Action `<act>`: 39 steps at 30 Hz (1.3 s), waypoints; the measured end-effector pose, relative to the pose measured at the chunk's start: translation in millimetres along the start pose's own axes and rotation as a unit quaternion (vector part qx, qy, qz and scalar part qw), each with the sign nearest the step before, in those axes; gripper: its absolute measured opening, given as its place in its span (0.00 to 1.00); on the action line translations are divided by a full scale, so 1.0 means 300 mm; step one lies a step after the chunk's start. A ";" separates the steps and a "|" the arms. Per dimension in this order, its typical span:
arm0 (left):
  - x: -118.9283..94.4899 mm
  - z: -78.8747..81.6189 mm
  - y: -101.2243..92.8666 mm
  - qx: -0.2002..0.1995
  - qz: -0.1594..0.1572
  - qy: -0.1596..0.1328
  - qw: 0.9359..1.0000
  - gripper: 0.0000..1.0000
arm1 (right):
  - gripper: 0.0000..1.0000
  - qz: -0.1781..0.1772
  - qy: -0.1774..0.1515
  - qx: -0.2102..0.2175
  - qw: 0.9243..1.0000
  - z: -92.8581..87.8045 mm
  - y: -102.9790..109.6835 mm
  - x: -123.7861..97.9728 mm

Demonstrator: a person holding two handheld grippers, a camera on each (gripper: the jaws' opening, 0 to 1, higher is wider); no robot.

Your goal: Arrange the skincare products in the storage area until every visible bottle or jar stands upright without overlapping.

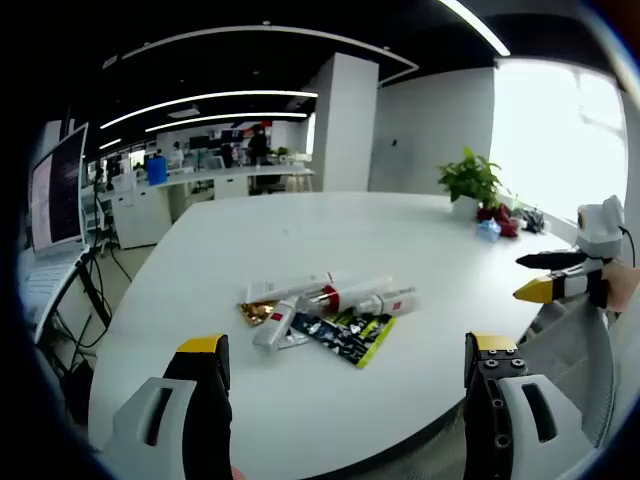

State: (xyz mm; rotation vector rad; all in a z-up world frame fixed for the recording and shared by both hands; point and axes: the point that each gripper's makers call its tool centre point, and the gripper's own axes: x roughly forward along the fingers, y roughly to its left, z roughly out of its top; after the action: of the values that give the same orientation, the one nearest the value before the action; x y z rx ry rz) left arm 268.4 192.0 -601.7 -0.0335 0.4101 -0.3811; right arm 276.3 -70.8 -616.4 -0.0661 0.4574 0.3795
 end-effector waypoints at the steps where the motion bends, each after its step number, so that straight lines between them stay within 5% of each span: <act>1: 0.000 0.000 -0.001 0.000 -0.001 0.000 1.000 0.96 | 0.90 0.000 0.000 0.000 1.000 0.000 -0.001 0.000; 39: 0.001 0.000 -0.009 0.003 -0.006 0.002 1.000 0.95 | 0.89 0.013 0.017 -0.011 1.000 -0.018 0.018 0.006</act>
State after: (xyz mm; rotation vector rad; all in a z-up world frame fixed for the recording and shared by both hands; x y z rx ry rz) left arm 267.7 189.4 -601.5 -0.0305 0.4124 -0.3944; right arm 273.7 -66.1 -622.1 -0.0885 0.4888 0.4094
